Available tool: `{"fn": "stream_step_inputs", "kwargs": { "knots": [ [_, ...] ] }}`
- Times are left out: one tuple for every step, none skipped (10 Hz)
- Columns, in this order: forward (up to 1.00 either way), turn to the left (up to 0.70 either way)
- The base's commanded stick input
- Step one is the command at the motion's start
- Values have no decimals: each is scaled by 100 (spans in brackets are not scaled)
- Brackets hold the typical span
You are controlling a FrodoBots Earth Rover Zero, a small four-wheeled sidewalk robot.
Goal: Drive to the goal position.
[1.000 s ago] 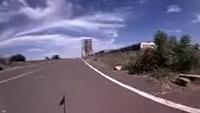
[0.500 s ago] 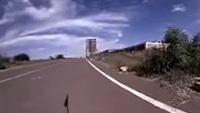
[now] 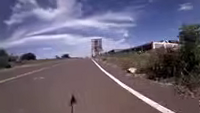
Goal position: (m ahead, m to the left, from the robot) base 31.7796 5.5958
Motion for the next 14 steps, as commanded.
{"fn": "stream_step_inputs", "kwargs": {
  "knots": [
    [70,0],
    [70,0],
    [70,0],
    [70,0],
    [70,0],
    [70,0],
    [70,0],
    [70,9],
    [70,17],
    [70,35],
    [70,34],
    [70,17],
    [70,0],
    [70,0]
  ]
}}
